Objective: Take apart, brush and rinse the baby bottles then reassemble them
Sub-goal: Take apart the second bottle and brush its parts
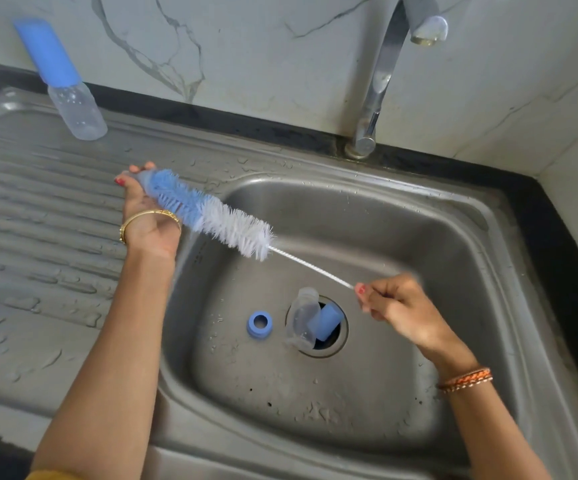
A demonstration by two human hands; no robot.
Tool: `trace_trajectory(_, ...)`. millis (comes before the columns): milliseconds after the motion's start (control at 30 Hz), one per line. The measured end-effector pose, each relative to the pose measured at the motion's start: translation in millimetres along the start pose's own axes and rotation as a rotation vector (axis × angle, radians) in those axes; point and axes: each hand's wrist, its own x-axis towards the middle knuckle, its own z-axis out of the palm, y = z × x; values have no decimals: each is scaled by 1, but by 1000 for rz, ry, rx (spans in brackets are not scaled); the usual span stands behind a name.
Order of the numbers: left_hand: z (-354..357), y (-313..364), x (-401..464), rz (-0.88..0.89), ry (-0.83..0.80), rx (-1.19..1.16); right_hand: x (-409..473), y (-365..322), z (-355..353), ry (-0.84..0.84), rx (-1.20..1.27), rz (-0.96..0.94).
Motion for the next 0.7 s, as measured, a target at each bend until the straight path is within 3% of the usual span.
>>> trace_trajectory(100,4,3,-5,-21,-101,-195,1,2,-11,-356,395,283)
trace_trajectory(200,10,5,-7,-22,-143,-283,0,9,-14,-444,480,433)
trace_trajectory(367,5,2,-4,-21,24,-58,-2,14,-21,-312,479,470)
trace_trajectory(533,12,-1,0,-13,145,54,-2,17,-29,77,766,326)
trace_trajectory(700,23,-43,-18,-192,145,187,2,5,6,230,494,128)
